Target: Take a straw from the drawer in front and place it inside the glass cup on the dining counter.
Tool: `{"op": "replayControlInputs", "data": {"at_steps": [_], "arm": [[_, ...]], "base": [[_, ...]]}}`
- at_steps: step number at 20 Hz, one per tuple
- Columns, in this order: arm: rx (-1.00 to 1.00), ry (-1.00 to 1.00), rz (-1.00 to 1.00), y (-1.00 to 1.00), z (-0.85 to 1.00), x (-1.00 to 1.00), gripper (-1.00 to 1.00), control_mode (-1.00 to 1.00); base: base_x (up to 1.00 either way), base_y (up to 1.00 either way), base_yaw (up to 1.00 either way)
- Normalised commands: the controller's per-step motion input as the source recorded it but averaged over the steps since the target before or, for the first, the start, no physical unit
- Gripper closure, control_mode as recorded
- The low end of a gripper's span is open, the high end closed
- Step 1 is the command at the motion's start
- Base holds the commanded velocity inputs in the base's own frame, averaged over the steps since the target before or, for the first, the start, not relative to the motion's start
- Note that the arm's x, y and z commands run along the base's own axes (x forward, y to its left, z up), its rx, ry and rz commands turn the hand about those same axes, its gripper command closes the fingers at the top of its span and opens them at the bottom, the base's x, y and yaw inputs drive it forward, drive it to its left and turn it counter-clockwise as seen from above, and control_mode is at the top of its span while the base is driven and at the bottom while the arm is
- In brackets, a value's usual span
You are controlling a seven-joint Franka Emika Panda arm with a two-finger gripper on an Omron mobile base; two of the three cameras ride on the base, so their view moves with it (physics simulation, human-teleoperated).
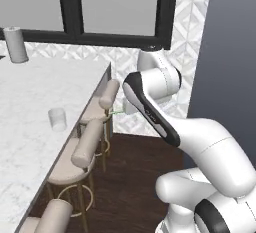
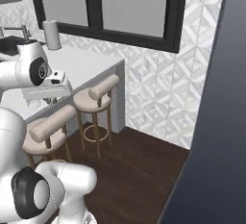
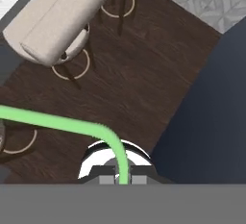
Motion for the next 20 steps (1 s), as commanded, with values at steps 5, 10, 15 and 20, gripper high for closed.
{"op": "replayControlInputs", "data": {"at_steps": [5,10,15,20], "arm": [[0.00,0.00,0.00,0.00,0.00,0.00,1.00,1.00],[0.00,0.00,0.00,0.00,0.00,0.00,1.00,1.00],[0.00,0.00,0.00,0.00,0.00,0.00,1.00,1.00],[0.00,0.00,0.00,0.00,0.00,0.00,1.00,1.00]], "base": [[0.49,-0.34,0.66],[0.29,-0.39,0.66],[0.21,-0.52,0.62],[0.32,-0.80,0.50]]}}
